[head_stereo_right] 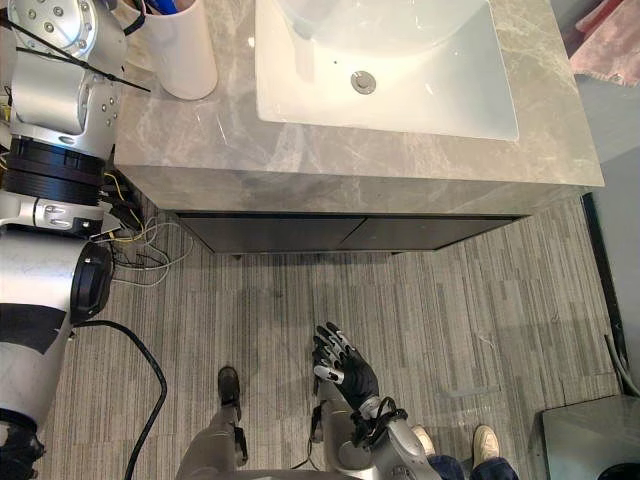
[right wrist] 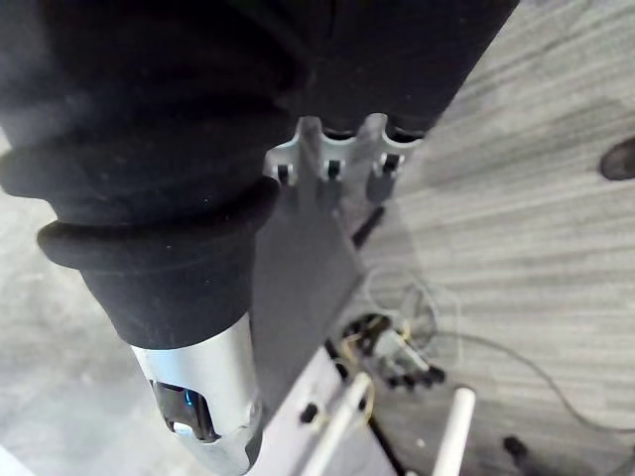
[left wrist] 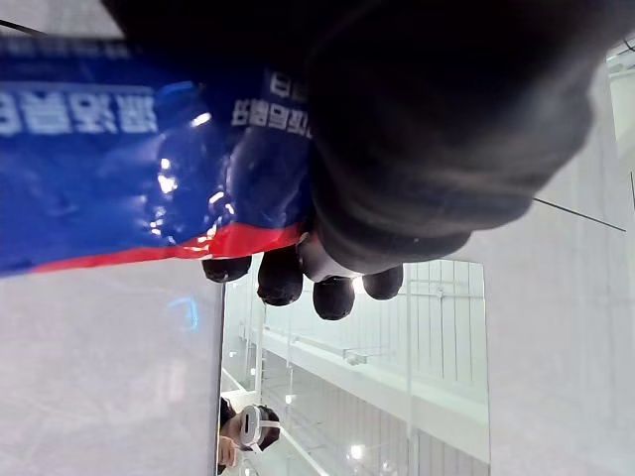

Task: Organize washtable

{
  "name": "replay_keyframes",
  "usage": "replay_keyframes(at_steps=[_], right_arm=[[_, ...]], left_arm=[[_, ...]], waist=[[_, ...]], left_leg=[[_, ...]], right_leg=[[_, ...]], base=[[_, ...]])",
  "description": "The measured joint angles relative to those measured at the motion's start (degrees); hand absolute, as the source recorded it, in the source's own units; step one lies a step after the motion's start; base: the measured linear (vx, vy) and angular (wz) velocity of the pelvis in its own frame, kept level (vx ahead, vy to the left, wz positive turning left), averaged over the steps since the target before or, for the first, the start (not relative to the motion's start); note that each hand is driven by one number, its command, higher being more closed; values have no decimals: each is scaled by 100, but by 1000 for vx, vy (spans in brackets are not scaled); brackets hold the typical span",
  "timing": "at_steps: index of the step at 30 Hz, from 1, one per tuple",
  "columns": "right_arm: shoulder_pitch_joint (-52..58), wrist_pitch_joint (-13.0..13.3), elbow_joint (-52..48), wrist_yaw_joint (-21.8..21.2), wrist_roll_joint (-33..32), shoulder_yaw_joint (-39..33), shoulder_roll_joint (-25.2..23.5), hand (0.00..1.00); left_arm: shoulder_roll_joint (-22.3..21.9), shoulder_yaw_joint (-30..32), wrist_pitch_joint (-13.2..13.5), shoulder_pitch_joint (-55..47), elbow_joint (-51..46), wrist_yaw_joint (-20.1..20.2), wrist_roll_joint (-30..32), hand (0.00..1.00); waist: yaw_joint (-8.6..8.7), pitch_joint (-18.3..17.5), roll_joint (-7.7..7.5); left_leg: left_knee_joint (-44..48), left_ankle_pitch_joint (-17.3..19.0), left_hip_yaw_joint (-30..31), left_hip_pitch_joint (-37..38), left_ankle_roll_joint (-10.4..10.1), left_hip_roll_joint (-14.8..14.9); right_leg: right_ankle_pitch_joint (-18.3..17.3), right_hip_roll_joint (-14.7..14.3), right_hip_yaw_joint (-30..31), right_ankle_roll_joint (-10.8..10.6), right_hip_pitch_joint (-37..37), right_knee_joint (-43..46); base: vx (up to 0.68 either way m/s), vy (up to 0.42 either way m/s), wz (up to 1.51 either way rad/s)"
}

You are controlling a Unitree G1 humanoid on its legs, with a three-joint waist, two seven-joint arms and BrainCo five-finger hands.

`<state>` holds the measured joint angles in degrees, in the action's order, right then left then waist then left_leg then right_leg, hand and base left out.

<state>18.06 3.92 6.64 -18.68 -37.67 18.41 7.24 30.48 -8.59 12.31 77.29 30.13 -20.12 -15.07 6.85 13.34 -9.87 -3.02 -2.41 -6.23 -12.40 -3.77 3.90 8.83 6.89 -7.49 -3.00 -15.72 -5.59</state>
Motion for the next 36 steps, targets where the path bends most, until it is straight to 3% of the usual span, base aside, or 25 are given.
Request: replay_keyframes(at_steps=[1,2,27,28,33,36], right_arm=[[9,0,10,0,0,0,2,0],[17,0,19,0,0,2,3,0],[18,-5,100,-8,-7,1,2,0],[17,-5,100,-8,-7,0,2,0],[-15,-15,101,-13,-9,-1,-1,0],[-24,-36,111,-13,-8,-1,-1,0]], left_arm=[[-1,0,-1,-54,0,1,0,100],[-1,0,-1,-85,0,2,0,0],[60,-31,45,-121,-116,281,-7,0],[66,-33,47,-120,-147,303,-8,100],[163,-34,78,-125,-498,383,-88,100],[171,-25,238,-378,-1105,420,-248,100]], waist=[[-3,20,13],[-6,43,23],[-135,67,115],[-135,58,132],[-159,-22,254],[-229,-202,381]], left_leg=[[1,0,1,-1,0,1],[4,0,1,-1,0,1],[19,-1,5,161,1,-13],[19,-1,7,169,1,-13],[19,0,50,236,1,-20],[24,0,81,239,1,-17]], right_leg=[[0,0,-1,0,0,0],[0,0,0,0,1,0],[0,9,-5,0,165,1],[0,10,-8,0,176,1],[0,18,-40,0,263,1],[-1,14,-69,-1,288,0]], base=[[0,0,0],[0,0,0],[-1,0,0],[0,0,0],[-8,-2,3],[-11,-3,4]])
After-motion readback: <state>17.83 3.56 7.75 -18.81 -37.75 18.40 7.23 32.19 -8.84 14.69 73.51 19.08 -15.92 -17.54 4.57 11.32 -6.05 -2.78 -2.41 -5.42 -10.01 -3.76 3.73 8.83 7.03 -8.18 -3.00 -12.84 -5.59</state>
